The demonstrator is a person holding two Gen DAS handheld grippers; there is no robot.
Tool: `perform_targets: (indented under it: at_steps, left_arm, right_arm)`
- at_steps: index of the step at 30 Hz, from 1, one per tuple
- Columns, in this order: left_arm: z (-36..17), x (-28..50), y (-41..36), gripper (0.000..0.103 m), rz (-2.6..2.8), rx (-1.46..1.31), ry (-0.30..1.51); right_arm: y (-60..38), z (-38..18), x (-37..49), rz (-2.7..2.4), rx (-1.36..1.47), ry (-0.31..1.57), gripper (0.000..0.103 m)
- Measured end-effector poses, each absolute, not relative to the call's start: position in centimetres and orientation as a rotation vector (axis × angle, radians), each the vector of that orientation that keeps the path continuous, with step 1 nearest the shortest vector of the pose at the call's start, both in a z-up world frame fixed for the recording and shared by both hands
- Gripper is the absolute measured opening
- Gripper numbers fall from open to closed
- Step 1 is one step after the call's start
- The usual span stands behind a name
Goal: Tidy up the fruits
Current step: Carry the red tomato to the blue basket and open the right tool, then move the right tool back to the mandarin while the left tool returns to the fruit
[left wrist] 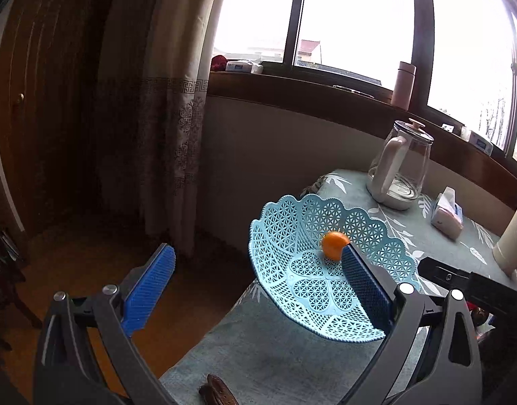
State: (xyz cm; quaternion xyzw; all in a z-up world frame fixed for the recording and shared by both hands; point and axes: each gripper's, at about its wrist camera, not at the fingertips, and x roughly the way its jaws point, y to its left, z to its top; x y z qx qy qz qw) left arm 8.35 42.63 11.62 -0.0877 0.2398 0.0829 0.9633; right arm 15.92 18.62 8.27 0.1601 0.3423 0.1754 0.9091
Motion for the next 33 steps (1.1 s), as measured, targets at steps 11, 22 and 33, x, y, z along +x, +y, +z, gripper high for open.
perform_targets:
  at_steps: [11, 22, 33]
  left_arm:
    - [11.8, 8.2, 40.2, 0.1, 0.11, -0.148, 0.487]
    - [12.5, 7.6, 38.8, 0.1, 0.067, -0.142, 0.481]
    - [12.6, 6.7, 37.1, 0.1, 0.016, -0.15, 0.491]
  right_arm:
    - [16.2, 8.2, 13.1, 0.285, 0.334, 0.647, 0.058]
    - [14.2, 8.7, 10.6, 0.225, 0.328, 0.592, 0.064]
    - [9.7, 7.6, 8.0, 0.137, 0.367, 0.588, 0.064]
